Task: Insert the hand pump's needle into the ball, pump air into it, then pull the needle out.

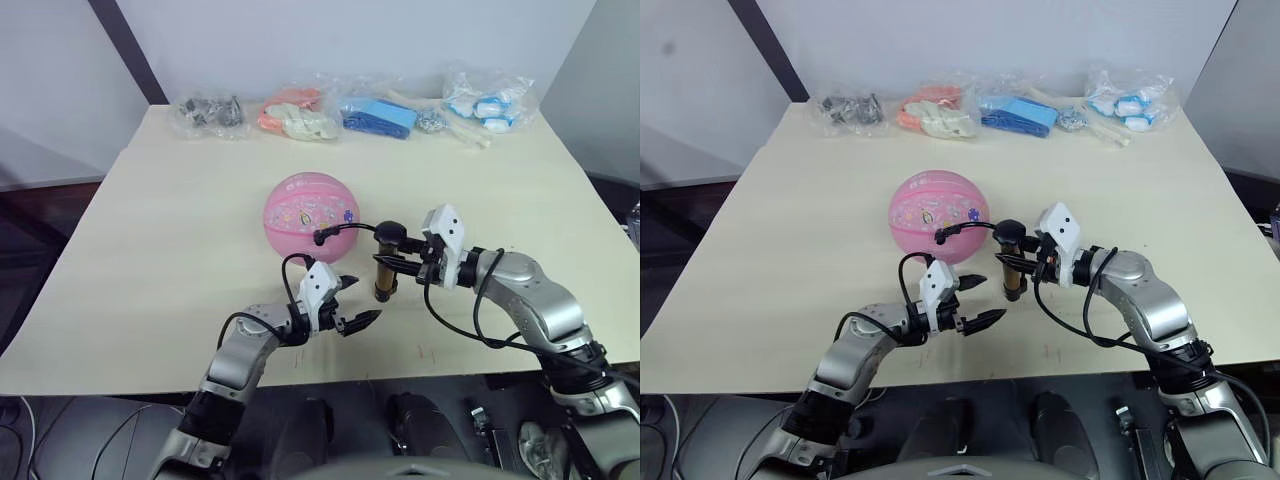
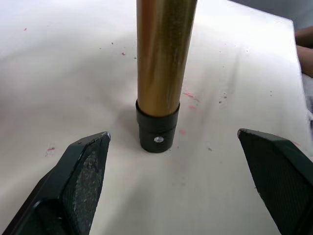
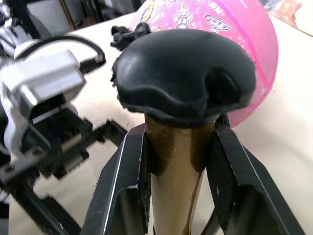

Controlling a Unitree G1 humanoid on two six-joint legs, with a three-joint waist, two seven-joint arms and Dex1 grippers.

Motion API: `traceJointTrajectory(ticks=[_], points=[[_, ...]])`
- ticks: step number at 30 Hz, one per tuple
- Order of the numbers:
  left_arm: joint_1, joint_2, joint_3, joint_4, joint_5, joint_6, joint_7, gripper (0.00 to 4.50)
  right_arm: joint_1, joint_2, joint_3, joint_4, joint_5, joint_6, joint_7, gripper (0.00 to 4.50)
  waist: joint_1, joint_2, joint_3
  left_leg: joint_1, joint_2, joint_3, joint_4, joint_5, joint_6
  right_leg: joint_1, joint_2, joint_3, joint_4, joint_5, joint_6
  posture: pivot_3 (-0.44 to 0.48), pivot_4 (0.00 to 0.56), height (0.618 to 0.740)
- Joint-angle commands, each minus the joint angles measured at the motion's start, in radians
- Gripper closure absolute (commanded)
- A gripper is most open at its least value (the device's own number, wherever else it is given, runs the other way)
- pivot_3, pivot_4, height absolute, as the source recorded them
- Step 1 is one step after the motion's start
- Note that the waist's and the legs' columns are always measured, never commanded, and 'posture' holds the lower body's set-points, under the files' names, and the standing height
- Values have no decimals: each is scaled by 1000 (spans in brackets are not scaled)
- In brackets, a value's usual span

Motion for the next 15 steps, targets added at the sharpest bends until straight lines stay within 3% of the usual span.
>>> traceJointTrajectory(ticks=[1, 5, 9, 15], points=[[25, 39, 43, -85, -68, 19, -43, 32, -5, -51, -13, -41, -16, 80, -4, 3492, 1, 1, 2, -3, 0, -1, 2, 0, 0, -2, 0, -1, 0, 0, 0, 0, 150, 740], [58, 90, 88, -146, -138, 55, -75, 32, -42, -80, -19, -109, 5, 131, 6, 3492, 5, 2, 10, -7, 0, -3, 4, 0, 0, -3, -2, -4, 0, 0, 0, 0, 150, 740], [123, 175, 202, -255, -269, 142, -104, 32, -141, -143, 45, -179, -47, 175, 36, 3492, -1, 1, 25, -10, 1, -2, 5, 0, 0, -5, -3, -4, 1, 0, 0, 0, 150, 740], [193, 228, 312, -337, -364, 176, -91, 32, -260, -223, 160, -213, -119, 247, 104, 3492, -1, 2, 28, -14, 1, -3, 5, 0, 0, -10, -2, -6, 1, 3, 4, 0, 150, 740]])
